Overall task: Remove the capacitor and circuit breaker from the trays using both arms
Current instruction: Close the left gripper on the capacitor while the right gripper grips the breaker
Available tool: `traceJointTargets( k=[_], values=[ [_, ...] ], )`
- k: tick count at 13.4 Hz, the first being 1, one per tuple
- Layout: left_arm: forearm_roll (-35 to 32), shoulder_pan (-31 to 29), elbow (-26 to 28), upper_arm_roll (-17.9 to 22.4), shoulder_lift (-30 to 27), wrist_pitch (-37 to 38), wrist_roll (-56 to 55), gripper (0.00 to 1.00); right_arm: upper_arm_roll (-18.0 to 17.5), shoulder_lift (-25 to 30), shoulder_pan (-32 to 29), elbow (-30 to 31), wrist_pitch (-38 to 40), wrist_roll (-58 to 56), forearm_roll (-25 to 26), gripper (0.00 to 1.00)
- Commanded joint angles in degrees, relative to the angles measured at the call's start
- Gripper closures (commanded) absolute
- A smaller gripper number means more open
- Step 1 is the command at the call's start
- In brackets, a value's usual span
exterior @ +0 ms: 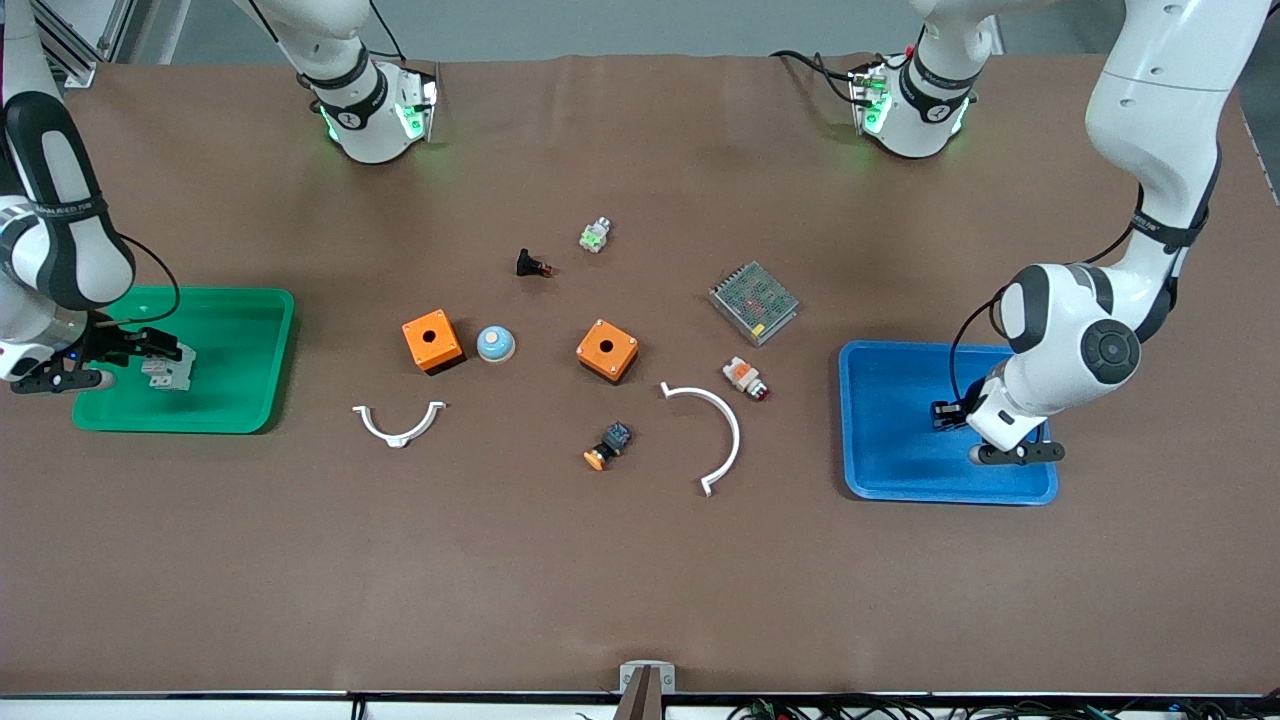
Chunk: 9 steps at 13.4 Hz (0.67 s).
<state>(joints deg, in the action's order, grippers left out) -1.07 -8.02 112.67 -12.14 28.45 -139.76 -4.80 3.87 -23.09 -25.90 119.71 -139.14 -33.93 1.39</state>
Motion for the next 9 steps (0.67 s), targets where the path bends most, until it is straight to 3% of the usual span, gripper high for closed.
traceJointTargets(
  k=[1, 4, 6, 7, 9],
  values=[
    [0.28, 1.25, -3.76, -3.14, -4.45, 8.25, -2.13, 0.99, -0.62, 0.15, -0.73, 1.05, -0.96, -0.96, -0.77, 0.24],
    [0.28, 2.47, -7.72, -7.63, -4.28, 10.64, -8.61, 0.99, -0.62, 0.15, -0.38, 0.88, -0.96, -0.96, -0.77, 0.51],
    [0.28, 6.94, -9.4, -7.81, -3.75, 10.73, -15.64, 0.99, -0.62, 0.24, -0.38, 0.53, -0.87, -1.4, -0.77, 0.7],
    [0.2, 8.97, -9.84, -7.81, -3.58, 10.65, -18.81, 0.99, -0.71, 0.32, -0.38, 0.44, -0.87, -3.14, -0.77, 0.77],
    [0.2, 13.01, -11.33, -7.64, -2.09, 10.65, -24.35, 0.99, -0.8, 0.94, -0.12, -0.09, 0.01, -3.77, -0.77, 0.79]
  ],
)
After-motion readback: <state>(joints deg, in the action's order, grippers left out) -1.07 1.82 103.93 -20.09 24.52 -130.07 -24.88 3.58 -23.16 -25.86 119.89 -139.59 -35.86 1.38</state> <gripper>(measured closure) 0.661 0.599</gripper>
